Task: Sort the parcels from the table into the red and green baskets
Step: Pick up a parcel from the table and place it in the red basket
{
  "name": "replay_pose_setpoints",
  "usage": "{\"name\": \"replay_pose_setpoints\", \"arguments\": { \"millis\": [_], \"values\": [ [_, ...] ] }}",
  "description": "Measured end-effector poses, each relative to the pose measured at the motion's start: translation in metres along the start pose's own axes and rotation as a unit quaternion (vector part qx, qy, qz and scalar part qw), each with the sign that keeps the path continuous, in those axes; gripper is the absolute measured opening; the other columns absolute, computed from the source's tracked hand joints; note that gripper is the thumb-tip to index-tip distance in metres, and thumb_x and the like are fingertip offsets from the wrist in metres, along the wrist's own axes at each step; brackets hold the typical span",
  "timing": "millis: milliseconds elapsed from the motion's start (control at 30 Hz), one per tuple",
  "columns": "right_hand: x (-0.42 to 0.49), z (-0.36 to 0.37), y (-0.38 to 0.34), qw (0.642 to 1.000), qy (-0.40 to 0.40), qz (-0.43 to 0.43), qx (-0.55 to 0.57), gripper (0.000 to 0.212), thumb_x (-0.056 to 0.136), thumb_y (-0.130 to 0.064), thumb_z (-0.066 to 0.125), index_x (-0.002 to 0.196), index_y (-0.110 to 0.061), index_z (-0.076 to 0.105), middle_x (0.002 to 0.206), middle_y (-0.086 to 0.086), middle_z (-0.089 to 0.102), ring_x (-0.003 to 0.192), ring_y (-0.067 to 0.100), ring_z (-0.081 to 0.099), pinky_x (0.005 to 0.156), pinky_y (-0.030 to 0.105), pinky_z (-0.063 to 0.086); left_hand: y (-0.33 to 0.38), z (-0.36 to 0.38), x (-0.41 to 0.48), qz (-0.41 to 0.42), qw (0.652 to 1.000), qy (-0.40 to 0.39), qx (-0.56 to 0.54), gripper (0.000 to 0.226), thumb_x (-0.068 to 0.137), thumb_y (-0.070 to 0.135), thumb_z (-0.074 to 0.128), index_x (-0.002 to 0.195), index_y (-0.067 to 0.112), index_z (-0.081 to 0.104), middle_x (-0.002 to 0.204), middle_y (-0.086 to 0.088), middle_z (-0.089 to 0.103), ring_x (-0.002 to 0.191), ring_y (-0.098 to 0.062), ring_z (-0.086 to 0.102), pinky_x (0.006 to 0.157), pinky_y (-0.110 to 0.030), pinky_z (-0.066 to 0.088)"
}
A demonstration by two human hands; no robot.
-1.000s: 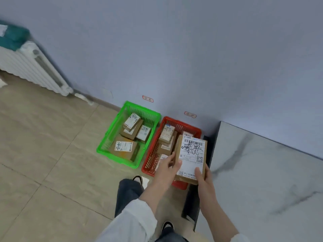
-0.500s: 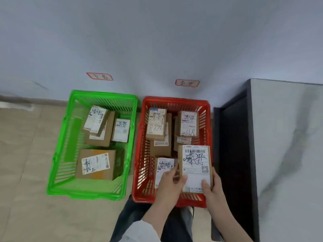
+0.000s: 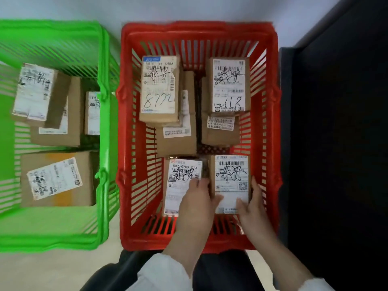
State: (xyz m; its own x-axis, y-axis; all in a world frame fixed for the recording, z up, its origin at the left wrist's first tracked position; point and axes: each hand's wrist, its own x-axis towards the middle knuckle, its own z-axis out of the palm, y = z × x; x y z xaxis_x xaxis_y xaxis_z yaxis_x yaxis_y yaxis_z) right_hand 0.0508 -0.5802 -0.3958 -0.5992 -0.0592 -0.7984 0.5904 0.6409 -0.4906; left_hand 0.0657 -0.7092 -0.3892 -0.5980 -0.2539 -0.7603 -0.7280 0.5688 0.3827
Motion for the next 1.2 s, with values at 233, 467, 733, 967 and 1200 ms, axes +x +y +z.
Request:
{"name": "replay_pose_setpoints", "arguments": {
  "millis": [233, 467, 733, 967, 1200],
  "values": [
    [-0.002, 0.001, -0.005, 0.995, 0.029, -0.026, -0.095, 0.079, 0.09, -0.004, 0.055, 0.15, -0.017, 0.004, 0.155, 0.001, 0.02, 0.141, 0.013, 0.023, 0.1, 0.01, 0.015, 0.009, -0.008, 0.0, 0.077, 0.995, 0.021, 0.059, 0.052, 0.088, 0.028, 0.061, 0.133, 0.021, 0.036, 0.123, 0.002, 0.048, 0.114, -0.017, 0.05, 0.084, -0.028, 0.045],
    [0.014, 0.001, -0.008, 0.916, 0.036, -0.191, -0.351, 0.122, 0.071, -0.048, 0.073, 0.143, -0.011, -0.018, 0.154, 0.007, -0.026, 0.143, 0.017, -0.018, 0.118, 0.044, 0.014, 0.009, -0.016, 0.031, 0.308, 0.892, -0.028, 0.329, 0.105, 0.086, 0.046, 0.058, 0.144, 0.01, -0.021, 0.148, -0.007, -0.035, 0.138, -0.022, -0.031, 0.115, -0.032, -0.012],
    [0.024, 0.001, -0.009, 0.907, -0.013, -0.161, -0.388, 0.123, 0.079, -0.055, 0.061, 0.124, -0.02, -0.049, 0.13, -0.006, -0.06, 0.134, 0.014, -0.041, 0.12, 0.04, 0.005, 0.009, -0.014, 0.04, 0.292, 0.856, -0.048, 0.424, 0.105, 0.089, 0.052, 0.047, 0.132, 0.007, -0.037, 0.129, -0.007, -0.053, 0.119, -0.02, -0.049, 0.105, -0.033, -0.026],
    [0.036, 0.008, 0.002, 0.918, 0.01, -0.185, -0.35, 0.133, 0.064, -0.048, 0.078, 0.135, -0.025, -0.033, 0.14, -0.011, -0.05, 0.136, 0.006, -0.033, 0.115, 0.038, 0.002, 0.005, -0.01, 0.05, 0.282, 0.861, -0.062, 0.42, 0.105, 0.089, 0.053, 0.045, 0.131, 0.008, -0.039, 0.128, -0.006, -0.055, 0.12, -0.019, -0.049, 0.104, -0.033, -0.026],
    [0.001, -0.01, -0.049, 0.931, -0.011, -0.163, -0.327, 0.101, 0.089, -0.017, 0.061, 0.135, -0.016, -0.028, 0.141, -0.004, -0.047, 0.133, 0.01, -0.039, 0.121, 0.034, 0.005, 0.04, -0.051, 0.006, 0.267, 0.894, -0.059, 0.355, 0.072, 0.1, 0.033, 0.035, 0.148, 0.013, -0.014, 0.155, -0.005, -0.024, 0.141, -0.014, -0.023, 0.11, -0.033, -0.021]
  ]
}}
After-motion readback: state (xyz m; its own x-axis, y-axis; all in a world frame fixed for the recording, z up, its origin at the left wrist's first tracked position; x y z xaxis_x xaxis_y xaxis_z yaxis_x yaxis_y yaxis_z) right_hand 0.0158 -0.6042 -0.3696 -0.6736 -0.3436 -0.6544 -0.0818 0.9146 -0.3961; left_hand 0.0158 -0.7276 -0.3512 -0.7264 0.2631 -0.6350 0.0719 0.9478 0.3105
